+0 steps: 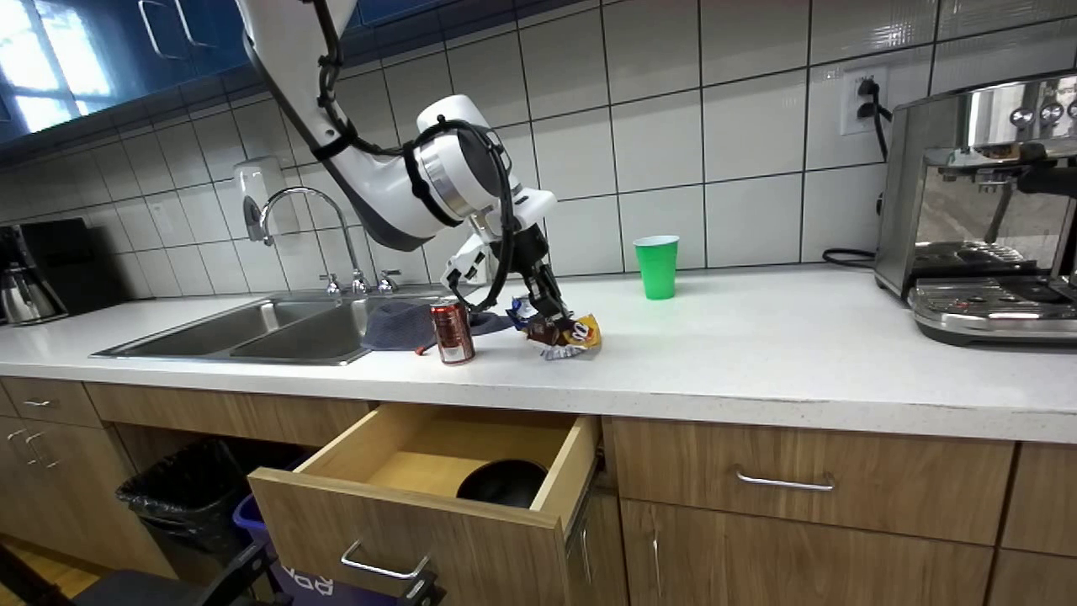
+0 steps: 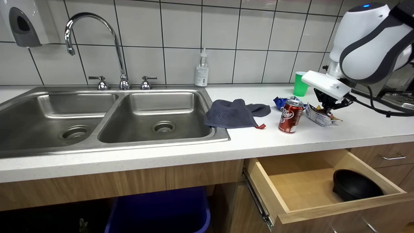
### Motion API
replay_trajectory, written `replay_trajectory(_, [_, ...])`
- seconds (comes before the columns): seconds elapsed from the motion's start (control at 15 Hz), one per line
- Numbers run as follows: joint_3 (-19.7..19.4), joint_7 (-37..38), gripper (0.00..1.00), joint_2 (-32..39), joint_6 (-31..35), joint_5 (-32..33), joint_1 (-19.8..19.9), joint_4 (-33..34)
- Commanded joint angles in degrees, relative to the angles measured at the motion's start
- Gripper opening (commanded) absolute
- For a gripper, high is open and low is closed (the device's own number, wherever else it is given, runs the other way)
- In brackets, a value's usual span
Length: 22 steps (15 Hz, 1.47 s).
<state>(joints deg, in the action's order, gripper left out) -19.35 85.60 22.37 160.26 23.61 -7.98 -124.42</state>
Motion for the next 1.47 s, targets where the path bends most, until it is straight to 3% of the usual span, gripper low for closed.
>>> replay_trajectory(0.0, [-0.8,0.2,0.00,-3.2,0.8,0.0,-1.2,-2.8])
replay_trajectory(0.6, [2.2,-6.8,0.00,-14.6,-0.8,1.1,0.1,-12.7])
replay_trajectory(1.4, [11.8,-28.2,0.00,-28.0,-4.2,-4.7,6.7,-26.0])
